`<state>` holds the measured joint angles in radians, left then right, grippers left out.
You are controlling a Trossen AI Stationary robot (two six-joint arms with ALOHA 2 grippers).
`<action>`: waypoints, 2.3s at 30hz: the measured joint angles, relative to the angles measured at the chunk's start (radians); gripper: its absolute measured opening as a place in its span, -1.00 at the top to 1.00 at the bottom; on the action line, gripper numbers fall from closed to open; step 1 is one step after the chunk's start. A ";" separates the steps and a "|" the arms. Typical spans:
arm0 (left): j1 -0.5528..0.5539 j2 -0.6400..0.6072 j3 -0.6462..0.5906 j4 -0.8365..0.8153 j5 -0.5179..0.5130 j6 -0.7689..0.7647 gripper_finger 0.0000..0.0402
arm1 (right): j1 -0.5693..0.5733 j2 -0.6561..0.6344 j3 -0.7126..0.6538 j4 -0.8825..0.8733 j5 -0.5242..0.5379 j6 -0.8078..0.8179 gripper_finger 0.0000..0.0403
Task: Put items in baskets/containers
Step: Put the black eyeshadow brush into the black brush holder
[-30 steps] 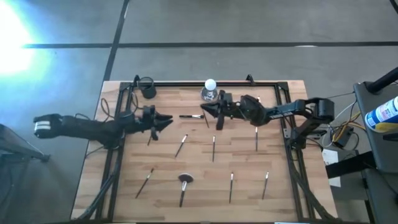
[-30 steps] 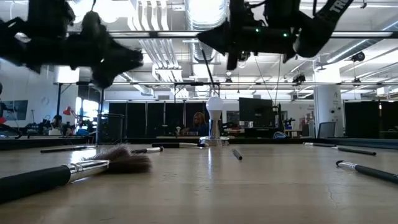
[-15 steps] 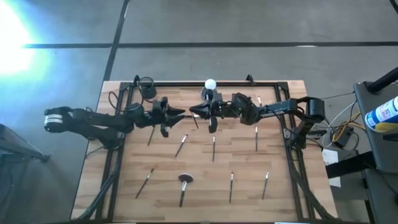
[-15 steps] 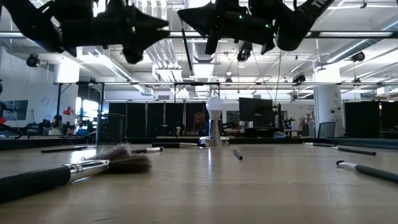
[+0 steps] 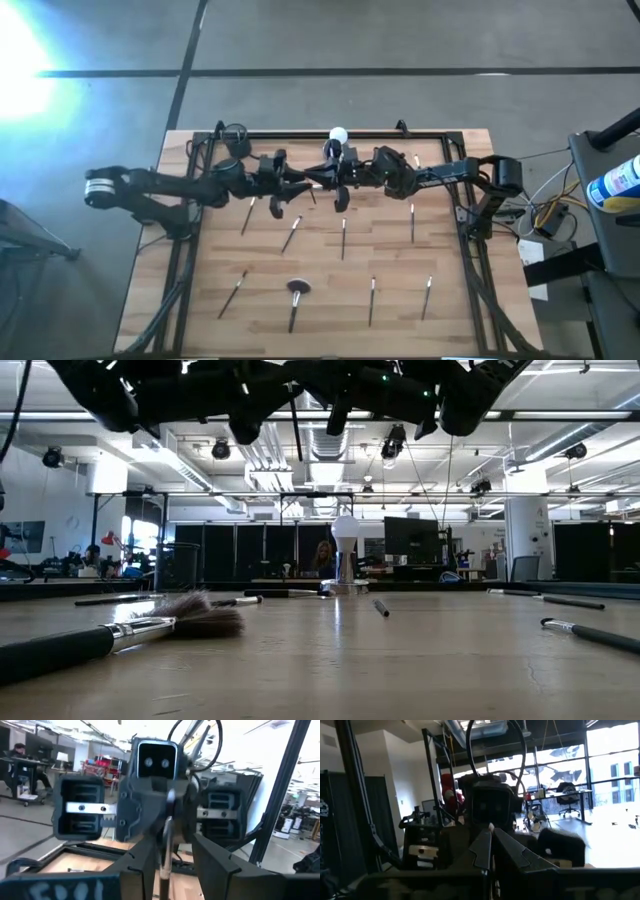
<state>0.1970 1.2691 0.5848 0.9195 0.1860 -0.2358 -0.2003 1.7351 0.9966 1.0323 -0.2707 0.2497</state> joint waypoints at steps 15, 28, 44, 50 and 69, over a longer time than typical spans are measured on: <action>0.031 -0.136 -0.005 -0.217 -0.055 0.071 0.94 | -0.010 -0.010 0.003 -0.012 0.011 0.004 0.74; 0.368 -0.278 -0.051 -0.410 -0.245 0.141 0.94 | -0.027 -0.089 -0.036 -0.272 0.061 -0.146 0.77; 0.779 -0.095 -0.311 0.222 -0.421 0.225 0.94 | -0.027 -0.097 -0.144 -0.165 0.063 -0.157 0.96; 0.795 0.064 -0.303 0.309 -0.522 0.262 0.94 | -0.027 -0.098 -0.145 -0.161 0.063 -0.176 0.96; 0.816 0.276 -0.157 0.098 -0.578 0.118 0.93 | -0.027 -0.098 -0.145 -0.161 0.061 -0.208 0.96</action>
<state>1.0134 1.5452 0.4279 1.0175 -0.3917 -0.1181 -0.2272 1.6367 0.8520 0.8714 -0.2096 0.0413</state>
